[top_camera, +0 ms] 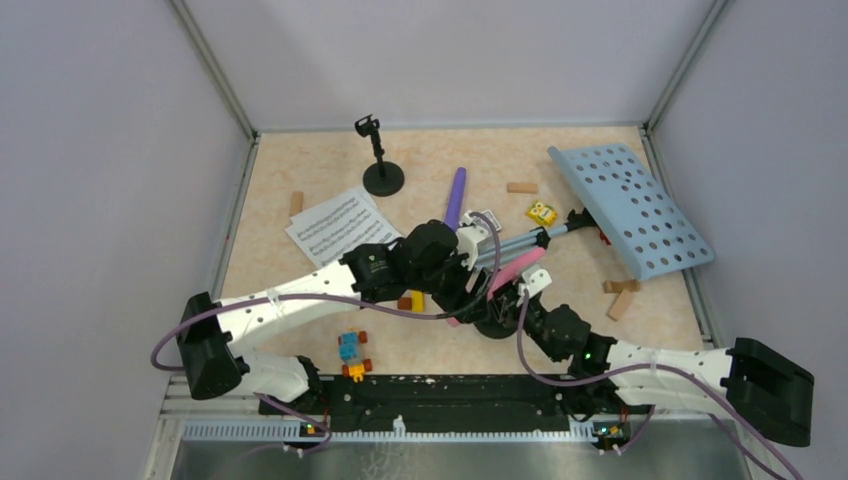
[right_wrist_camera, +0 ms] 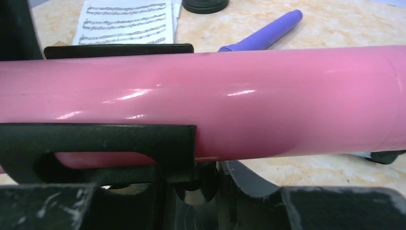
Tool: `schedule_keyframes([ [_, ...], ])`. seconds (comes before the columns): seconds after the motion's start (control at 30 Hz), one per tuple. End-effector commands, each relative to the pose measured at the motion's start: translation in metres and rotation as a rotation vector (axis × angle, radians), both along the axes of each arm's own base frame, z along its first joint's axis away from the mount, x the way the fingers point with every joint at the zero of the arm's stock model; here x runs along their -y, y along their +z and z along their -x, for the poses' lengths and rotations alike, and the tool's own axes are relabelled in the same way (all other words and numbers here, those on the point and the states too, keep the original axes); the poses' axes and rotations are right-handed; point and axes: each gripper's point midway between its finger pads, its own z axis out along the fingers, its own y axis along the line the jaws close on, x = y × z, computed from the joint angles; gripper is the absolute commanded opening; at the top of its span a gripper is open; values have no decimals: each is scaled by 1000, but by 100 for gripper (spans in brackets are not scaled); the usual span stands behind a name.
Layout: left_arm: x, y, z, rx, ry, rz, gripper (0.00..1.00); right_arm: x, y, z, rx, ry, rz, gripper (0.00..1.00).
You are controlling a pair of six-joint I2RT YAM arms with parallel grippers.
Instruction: Pack up the instrument practice props
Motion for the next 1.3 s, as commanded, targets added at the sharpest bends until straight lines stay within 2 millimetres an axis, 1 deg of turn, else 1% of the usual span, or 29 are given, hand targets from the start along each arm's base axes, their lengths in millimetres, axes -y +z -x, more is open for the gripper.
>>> schedule_keyframes([
  [0.0,18,39,-19,106,35,113,72,-14,41,6,75,79,-140,0],
  [0.1,19,39,-19,108,30,116,60,-12,42,7,78,75,-142,0],
  [0.17,19,34,-16,96,17,111,56,-10,42,5,80,63,-135,0],
  [0.2,18,32,-15,87,12,107,56,-9,42,5,81,56,-133,0],
  [0.3,17,25,-9,62,-4,96,61,-6,42,3,83,39,-126,0],
  [0.37,16,22,-8,54,-8,93,61,-6,42,3,83,38,-126,0],
  [0.4,16,22,-7,51,-11,92,57,-5,42,3,84,37,-127,0],
  [0.47,16,22,-5,46,-16,97,42,-4,41,3,81,33,-128,0],
  [0.5,17,22,-5,43,-19,100,31,-4,41,2,80,31,-129,0],
  [0.6,18,22,-2,29,-32,105,9,-2,42,1,78,16,-135,0],
  [0.63,17,21,0,23,-35,101,3,-1,43,0,78,8,-135,0],
  [0.67,16,20,1,16,-36,94,0,1,42,-1,76,-6,-133,0],
  [0.77,8,15,4,-2,-27,61,0,12,41,-10,65,-92,-110,0],
  [0.87,-4,10,9,-16,-11,25,0,27,38,-19,62,-184,-80,0],
  [1.1,-43,11,18,-26,68,-35,0,59,25,-38,17,-308,-59,0],
  [1.13,-49,10,20,-27,80,-44,0,65,24,-41,15,-328,-61,0],
  [1.27,-76,5,21,-23,167,-86,0,81,25,-46,14,-367,-37,0],
])
